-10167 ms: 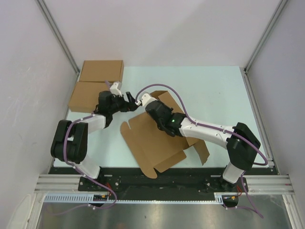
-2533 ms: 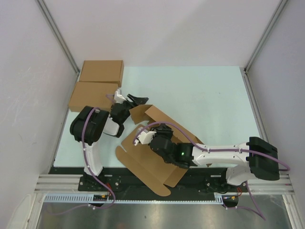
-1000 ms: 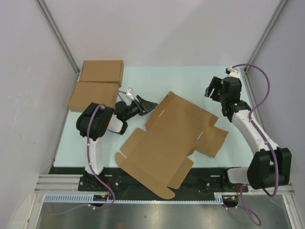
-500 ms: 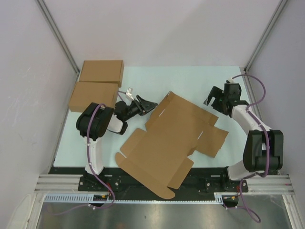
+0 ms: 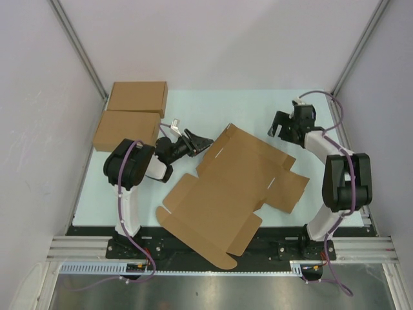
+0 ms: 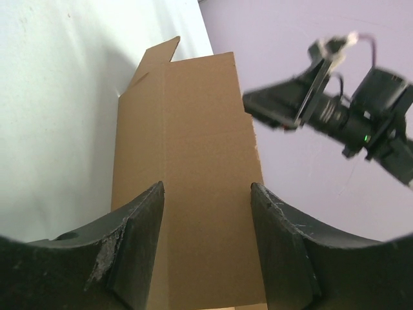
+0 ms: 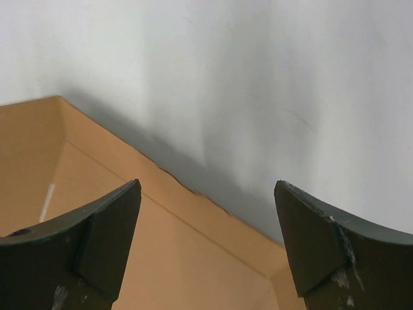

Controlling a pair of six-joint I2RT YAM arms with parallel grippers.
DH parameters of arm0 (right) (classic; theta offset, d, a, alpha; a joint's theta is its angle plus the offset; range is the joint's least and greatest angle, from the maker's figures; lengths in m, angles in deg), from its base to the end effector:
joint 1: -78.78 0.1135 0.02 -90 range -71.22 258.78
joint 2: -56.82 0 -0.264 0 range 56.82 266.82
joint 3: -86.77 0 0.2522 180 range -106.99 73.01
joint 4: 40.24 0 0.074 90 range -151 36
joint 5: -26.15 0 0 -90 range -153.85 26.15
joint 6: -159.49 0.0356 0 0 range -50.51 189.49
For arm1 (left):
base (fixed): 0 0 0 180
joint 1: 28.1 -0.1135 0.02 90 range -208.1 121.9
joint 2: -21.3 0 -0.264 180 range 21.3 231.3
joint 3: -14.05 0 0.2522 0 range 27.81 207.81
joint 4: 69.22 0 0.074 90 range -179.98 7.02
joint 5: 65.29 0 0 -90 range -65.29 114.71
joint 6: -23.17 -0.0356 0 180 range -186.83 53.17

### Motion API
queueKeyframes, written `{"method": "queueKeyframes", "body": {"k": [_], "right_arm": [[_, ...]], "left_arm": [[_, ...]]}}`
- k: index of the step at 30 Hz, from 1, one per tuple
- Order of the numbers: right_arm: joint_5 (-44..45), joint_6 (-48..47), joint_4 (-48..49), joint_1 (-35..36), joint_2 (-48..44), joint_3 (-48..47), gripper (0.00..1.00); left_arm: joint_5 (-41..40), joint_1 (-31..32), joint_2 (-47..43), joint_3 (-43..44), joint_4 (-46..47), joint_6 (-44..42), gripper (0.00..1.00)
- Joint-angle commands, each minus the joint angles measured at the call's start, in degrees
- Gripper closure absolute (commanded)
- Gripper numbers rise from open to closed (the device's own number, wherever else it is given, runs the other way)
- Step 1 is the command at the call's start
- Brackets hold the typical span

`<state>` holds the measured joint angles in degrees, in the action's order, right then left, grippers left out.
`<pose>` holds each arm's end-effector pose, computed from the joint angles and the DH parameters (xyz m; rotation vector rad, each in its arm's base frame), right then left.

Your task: Fold the paper box

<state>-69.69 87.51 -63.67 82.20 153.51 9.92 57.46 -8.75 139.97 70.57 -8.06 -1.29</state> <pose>0.3668 0.0255 0.2151 0.2462 2.3282 0.3054 0.3412 -0.1402 0.1203 -0.2232 1.8219 -1.5521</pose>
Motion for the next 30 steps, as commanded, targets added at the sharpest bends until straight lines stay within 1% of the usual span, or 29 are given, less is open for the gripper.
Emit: {"method": "queueKeyframes", "body": {"k": [1, 2, 3, 4, 7, 8, 13, 23, 30], "right_arm": [[-10.48, -6.94, 3.34, -0.43, 6.84, -8.80, 0.12], [-15.98, -7.29, 4.74, -0.95, 8.07, -9.07, 0.12], [-18.73, -7.21, 5.53, -2.00, 10.00, -9.33, 0.12], [-24.16, -7.30, 6.06, -2.45, 11.32, -10.38, 0.12], [-29.73, -9.22, 4.93, -2.98, 15.79, -13.53, 0.12], [-30.01, -10.01, 3.53, -2.81, 16.60, -14.25, 0.12], [-33.34, -10.64, 3.61, -2.89, 21.08, -16.18, 0.14], [-40.11, -11.87, 1.33, -0.43, 25.57, -20.67, 0.19], [-39.86, -13.98, -1.22, 1.24, 28.03, -22.25, 0.26]], "left_arm": [[-0.15, -0.02, 0.86, -0.05, 23.96, -0.67, 0.38], [-0.15, -0.02, 0.95, -0.05, 23.96, -0.67, 0.38], [-0.06, -0.02, 1.12, 0.04, 23.96, -0.67, 0.38], [-0.06, -0.02, 1.21, 0.04, 23.96, -0.76, 0.38], [0.12, -0.02, 1.56, 0.04, 23.96, -0.94, 0.39], [0.29, -0.02, 1.56, 0.04, 23.96, -0.94, 0.38], [0.47, 0.07, 1.65, 0.13, 23.88, -1.03, 0.38], [0.64, -0.11, 2.18, 0.30, 23.87, -0.94, 0.38], [0.82, -0.11, 2.35, 0.39, 23.96, -0.94, 0.39]]}}
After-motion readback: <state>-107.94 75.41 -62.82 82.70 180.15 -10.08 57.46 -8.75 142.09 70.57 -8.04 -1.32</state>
